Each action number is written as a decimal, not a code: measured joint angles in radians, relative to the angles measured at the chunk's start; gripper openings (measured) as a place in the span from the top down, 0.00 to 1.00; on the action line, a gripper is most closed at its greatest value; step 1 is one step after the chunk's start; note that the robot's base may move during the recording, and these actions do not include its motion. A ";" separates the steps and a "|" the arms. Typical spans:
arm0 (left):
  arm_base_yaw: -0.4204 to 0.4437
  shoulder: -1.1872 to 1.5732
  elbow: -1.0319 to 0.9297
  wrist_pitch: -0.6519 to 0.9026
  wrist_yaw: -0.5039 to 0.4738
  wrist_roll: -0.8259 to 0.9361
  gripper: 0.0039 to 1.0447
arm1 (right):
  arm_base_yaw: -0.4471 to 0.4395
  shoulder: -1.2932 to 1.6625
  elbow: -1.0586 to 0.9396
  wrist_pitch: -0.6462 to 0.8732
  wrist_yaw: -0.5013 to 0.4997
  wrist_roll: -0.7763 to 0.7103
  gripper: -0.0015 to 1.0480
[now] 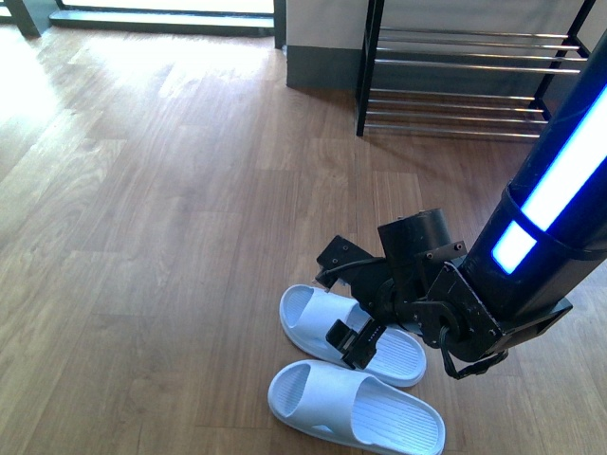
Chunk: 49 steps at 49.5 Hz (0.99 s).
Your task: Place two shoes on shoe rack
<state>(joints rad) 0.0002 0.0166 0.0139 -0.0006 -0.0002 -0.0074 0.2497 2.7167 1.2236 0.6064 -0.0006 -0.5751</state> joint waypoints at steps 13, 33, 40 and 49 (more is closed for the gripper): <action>0.000 0.000 0.000 0.000 0.000 0.000 0.09 | -0.002 0.000 0.000 0.002 -0.030 0.010 0.09; 0.000 0.000 0.000 0.000 0.000 0.000 0.09 | 0.000 0.000 -0.006 0.021 -0.027 0.006 0.09; 0.000 0.000 0.000 0.000 0.000 0.000 0.09 | -0.001 0.000 -0.006 0.035 -0.025 0.005 0.09; 0.000 0.000 0.000 0.000 0.000 0.000 0.09 | -0.002 0.003 -0.006 0.044 -0.002 -0.002 0.09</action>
<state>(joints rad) 0.0002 0.0166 0.0139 -0.0006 -0.0002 -0.0074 0.2478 2.7193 1.2179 0.6502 -0.0029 -0.5770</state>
